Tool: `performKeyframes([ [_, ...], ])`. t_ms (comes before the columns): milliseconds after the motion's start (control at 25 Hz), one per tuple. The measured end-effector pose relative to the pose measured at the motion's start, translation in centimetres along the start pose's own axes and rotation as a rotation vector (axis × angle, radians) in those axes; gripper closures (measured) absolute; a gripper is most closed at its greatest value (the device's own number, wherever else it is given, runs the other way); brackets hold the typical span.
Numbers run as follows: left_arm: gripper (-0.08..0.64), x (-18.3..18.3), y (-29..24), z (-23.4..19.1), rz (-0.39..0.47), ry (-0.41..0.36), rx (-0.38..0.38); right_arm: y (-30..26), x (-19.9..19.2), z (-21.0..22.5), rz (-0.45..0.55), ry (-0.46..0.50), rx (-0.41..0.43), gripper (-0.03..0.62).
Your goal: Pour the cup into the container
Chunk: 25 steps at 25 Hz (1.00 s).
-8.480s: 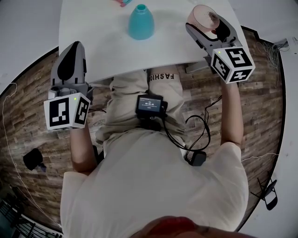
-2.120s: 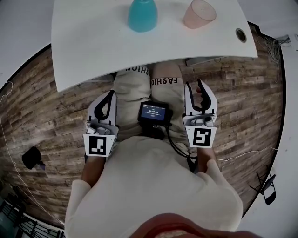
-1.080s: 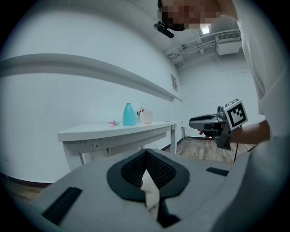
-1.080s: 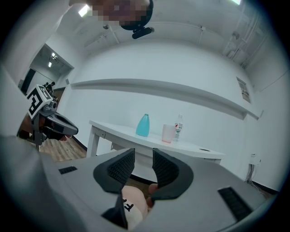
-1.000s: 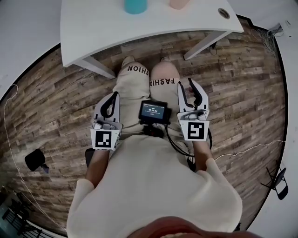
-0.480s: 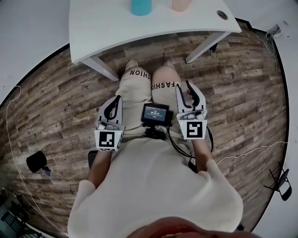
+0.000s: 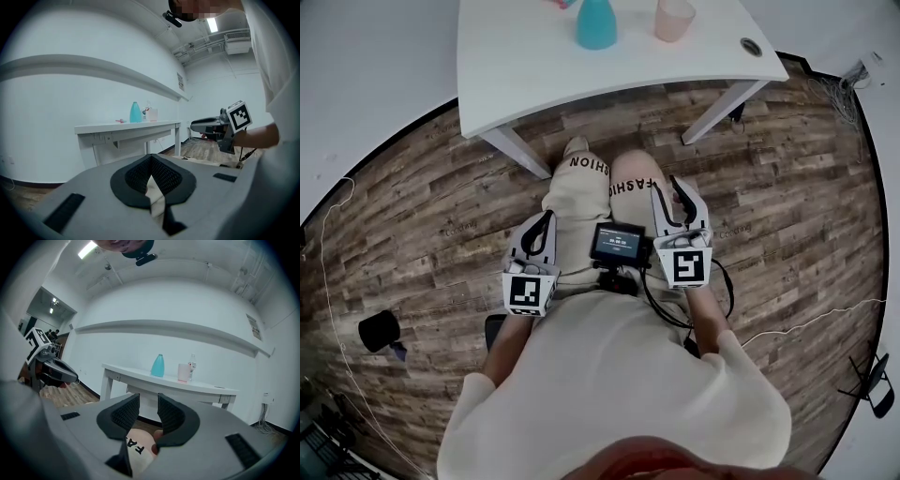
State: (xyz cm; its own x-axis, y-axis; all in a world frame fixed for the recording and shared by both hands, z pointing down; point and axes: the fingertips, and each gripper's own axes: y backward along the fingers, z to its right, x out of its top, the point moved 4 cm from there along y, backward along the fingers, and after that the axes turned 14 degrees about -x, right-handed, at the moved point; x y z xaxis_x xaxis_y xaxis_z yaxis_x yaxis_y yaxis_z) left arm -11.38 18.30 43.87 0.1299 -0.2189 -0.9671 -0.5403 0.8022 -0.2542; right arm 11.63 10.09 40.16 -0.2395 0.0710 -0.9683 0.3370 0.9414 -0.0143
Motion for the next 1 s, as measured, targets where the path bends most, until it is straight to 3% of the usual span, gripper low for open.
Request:
performKeyframes([
  [480, 0.549, 0.0, 0.3, 1.2, -0.033, -0.046, -0.03, 1.8, -1.5, -0.3, -0.018, -0.037, -0.019, 0.466],
  [1000, 0.548, -1.8, 4.4, 3.3, -0.041, -0.05, -0.045, 6.7, -1.2, -2.1, -0.039, -0.059, -0.065, 0.466],
])
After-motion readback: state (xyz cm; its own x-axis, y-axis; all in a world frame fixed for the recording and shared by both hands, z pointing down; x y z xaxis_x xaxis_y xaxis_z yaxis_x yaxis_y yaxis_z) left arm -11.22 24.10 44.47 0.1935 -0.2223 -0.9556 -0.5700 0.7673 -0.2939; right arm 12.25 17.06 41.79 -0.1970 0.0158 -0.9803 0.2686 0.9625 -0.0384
